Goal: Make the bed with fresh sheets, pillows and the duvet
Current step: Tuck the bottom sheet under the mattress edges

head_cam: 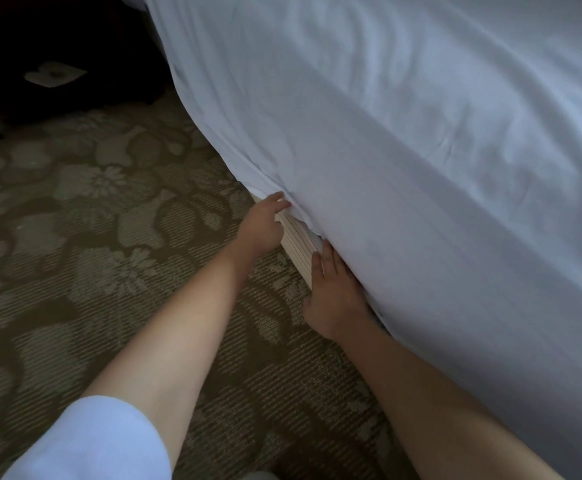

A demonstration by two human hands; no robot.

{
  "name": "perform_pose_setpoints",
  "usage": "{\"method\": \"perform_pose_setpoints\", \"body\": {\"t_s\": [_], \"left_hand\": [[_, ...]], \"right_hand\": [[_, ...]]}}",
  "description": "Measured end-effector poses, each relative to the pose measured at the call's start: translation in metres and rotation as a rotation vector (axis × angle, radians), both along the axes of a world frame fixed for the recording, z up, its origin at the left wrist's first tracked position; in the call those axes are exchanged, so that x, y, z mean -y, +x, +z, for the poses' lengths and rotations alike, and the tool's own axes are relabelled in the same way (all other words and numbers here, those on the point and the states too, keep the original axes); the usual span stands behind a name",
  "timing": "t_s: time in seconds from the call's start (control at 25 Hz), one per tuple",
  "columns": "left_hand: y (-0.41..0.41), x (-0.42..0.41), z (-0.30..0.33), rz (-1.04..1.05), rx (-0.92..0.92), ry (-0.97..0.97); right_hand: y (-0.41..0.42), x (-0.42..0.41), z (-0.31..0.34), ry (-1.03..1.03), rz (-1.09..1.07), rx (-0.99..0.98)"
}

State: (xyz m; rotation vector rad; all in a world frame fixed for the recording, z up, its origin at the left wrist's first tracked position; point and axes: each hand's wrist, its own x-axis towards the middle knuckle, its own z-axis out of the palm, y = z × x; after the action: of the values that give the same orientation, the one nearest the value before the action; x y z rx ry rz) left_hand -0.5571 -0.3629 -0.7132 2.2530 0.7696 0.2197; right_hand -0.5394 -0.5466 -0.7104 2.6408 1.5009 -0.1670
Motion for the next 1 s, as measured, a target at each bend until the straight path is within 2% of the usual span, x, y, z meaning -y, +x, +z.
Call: {"method": "perform_pose_setpoints", "body": {"t_s": [0.12,0.2,0.32,0.44,0.52,0.6,0.72,0.84,1.0], "left_hand": [[0.005,-0.001,-0.010,-0.203,-0.093,0.208],[0.007,-0.004,-0.016,-0.231,-0.120,0.309],[0.014,-0.013,-0.004,-0.291,-0.303,0.560],[0.017,-0.016,0.005,-0.363,-0.484,0.682],[0.012,-0.009,0.007,-0.388,-0.557,0.669],[0.005,-0.005,0.012,-0.397,-0.513,0.664],[-0.006,-0.009,0.018,-0.469,-0.439,0.713],[-0.014,-0.005,0.014,-0.497,-0.464,0.647],[0.003,-0.016,0.011,-0.473,-0.477,0.591]], "right_hand": [[0.005,-0.008,-0.006,0.117,-0.021,-0.109],[0.006,-0.012,-0.011,0.172,-0.042,-0.072],[0.002,-0.020,-0.014,0.239,-0.117,-0.076],[0.004,-0.021,-0.013,0.254,-0.135,-0.068],[0.007,-0.015,-0.009,0.151,-0.065,-0.095],[0.006,-0.011,-0.005,0.097,0.014,-0.056],[0.004,-0.020,0.004,0.087,0.006,0.017],[0.010,-0.035,0.007,0.047,-0.010,-0.139],[0.014,-0.048,0.004,0.106,-0.074,-0.158]]}}
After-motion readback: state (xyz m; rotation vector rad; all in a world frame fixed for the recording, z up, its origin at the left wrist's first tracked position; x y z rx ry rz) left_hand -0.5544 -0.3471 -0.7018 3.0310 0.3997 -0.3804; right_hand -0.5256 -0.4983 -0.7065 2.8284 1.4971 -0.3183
